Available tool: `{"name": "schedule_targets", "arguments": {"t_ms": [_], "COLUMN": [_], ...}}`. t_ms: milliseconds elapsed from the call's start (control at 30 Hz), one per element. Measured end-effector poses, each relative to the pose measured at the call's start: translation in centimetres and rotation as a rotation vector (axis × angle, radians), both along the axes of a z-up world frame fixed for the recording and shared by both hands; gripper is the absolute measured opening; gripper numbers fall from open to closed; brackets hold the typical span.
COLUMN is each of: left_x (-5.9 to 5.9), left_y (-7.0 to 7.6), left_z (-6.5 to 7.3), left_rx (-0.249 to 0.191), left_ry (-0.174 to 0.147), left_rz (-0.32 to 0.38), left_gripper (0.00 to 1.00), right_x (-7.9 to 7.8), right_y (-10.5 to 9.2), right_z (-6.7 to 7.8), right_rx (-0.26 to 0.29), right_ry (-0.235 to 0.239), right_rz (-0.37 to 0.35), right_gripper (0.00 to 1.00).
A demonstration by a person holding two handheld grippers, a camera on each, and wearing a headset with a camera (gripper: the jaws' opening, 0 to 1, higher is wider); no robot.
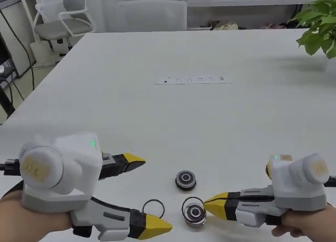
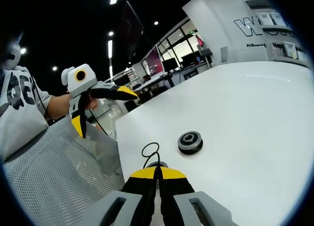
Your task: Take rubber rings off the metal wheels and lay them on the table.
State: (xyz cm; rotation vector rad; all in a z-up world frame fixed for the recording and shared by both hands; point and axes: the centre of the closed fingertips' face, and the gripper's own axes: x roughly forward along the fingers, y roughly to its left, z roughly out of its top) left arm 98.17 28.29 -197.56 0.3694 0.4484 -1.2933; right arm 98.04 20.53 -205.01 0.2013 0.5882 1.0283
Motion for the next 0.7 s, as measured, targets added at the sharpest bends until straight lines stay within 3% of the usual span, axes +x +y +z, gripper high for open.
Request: {"name": "schedule_targets", "arguments": {"t_ms": [133,233,333,700], "left_x": [0.0,-0.2,-0.2,0.0], "left_y": [0.6,0.9,1.3,2.6], "left_z": [0.0,0.0,0.0,0.1], "left_rx": [0.0,-0.001,0.001,-0.013], "left_ry": [0.01,-0.013,-0.006,0.013], "left_rz": [0.016,0.007,0.024,0.075], "left_gripper": [0.8,0.88,0.91,0.88], "right_x": [0.1,0.3,0.4,1.3], "right_y": [0.2,0.4,0.5,1.5], "right_z": [0.4,0.6,0.8,1.6], "right_rx": [-0.006,-0.007,-0.012,-0.025], "right_ry": [-0.006,-0.011,-0.015,-0.033], "right_rz": [0.012,0.017,0.026,0.064], "right_gripper": [0.0,0.0,0.0,0.0]}}
